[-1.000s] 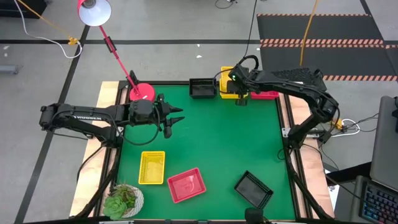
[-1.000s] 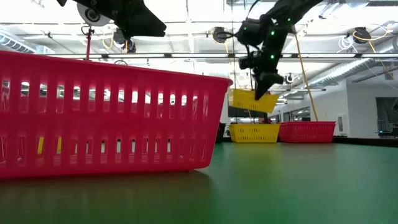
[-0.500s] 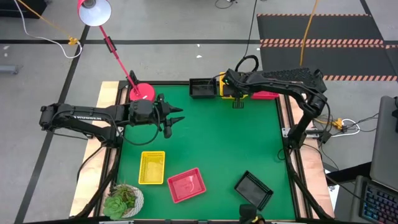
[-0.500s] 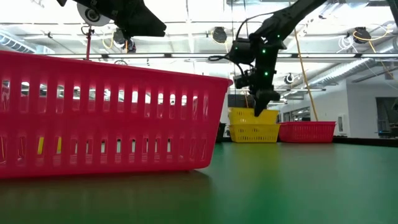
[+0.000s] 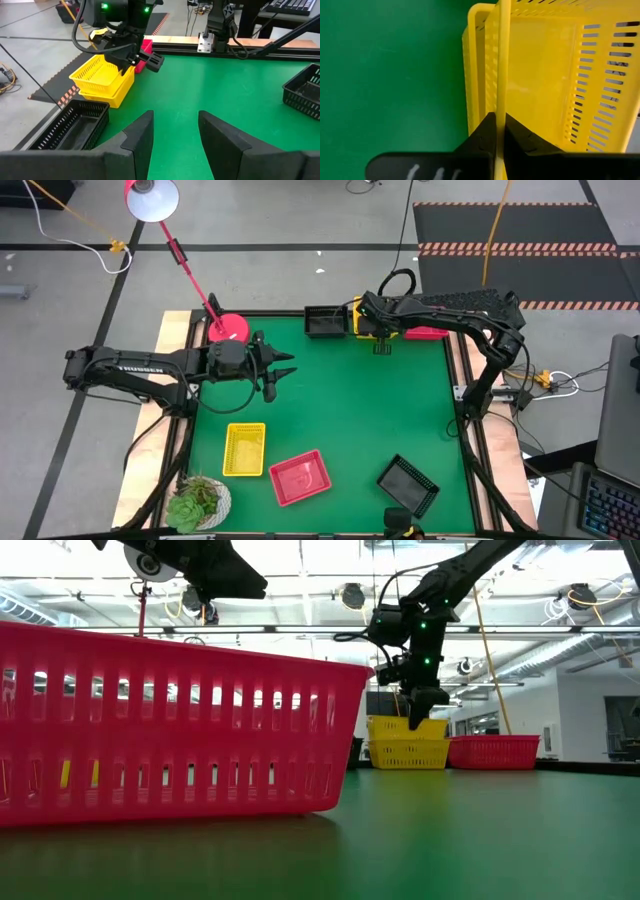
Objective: Stack baskets by color
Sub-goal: Stack the right yellow bin on the top yellow bin
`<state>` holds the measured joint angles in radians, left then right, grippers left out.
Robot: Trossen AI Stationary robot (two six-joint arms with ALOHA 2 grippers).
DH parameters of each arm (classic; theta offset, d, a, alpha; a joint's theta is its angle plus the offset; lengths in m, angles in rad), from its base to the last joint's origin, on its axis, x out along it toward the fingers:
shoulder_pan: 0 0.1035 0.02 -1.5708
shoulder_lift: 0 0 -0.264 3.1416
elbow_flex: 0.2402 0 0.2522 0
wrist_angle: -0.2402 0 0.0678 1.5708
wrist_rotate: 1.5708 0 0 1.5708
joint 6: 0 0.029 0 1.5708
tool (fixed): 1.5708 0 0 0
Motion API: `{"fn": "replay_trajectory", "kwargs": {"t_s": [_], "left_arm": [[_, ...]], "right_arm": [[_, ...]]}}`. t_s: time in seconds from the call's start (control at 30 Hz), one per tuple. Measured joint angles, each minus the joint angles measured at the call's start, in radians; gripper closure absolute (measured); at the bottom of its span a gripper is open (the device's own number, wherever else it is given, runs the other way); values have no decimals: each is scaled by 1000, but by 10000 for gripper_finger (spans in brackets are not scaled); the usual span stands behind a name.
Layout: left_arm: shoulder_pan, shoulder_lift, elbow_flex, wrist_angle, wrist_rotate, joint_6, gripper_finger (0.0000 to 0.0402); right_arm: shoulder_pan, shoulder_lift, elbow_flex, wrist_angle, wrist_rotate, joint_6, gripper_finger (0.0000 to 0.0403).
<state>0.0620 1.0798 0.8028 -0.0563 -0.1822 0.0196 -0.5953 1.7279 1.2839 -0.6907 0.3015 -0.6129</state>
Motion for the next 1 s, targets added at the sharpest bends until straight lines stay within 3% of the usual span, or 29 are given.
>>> {"fn": "replay_trajectory", "kwargs": {"t_s": [0.3,0.63,1.0], "left_arm": [[0,0,0,0,0,-1,243],[0,0,0,0,0,-2,243],[0,0,0,0,0,-2,243]], "right_arm": [[0,0,0,-1,-9,0,397],[0,0,0,6,-12,3,351],[-1,0,0,6,-10,29,335]]}}
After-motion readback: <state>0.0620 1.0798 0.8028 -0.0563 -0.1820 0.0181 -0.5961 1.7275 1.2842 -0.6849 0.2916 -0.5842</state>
